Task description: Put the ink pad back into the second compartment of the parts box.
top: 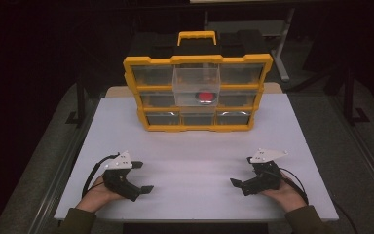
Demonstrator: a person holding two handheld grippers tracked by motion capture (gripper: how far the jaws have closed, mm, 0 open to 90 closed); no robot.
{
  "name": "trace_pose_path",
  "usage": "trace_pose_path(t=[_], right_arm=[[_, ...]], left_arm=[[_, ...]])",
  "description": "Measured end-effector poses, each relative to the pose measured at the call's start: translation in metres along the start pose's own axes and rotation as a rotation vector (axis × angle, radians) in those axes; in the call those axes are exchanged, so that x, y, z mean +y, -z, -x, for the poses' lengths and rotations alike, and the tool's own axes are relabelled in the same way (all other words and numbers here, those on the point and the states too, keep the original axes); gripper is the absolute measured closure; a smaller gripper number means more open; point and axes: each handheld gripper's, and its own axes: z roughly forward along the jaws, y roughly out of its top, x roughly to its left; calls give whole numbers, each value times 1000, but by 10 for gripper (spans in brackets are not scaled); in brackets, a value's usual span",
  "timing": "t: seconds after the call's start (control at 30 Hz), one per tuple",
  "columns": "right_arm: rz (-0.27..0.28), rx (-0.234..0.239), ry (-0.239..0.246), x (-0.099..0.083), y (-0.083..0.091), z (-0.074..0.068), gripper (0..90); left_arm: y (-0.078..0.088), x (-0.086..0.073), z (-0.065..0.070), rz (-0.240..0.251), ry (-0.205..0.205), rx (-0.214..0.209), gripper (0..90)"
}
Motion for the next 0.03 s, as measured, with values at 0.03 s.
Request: trace_pose_path(t=[0.03], right_arm=[[1, -2, 1, 0, 0, 0, 0]], left_arm=[[0, 0, 0, 1, -1, 0, 17]])
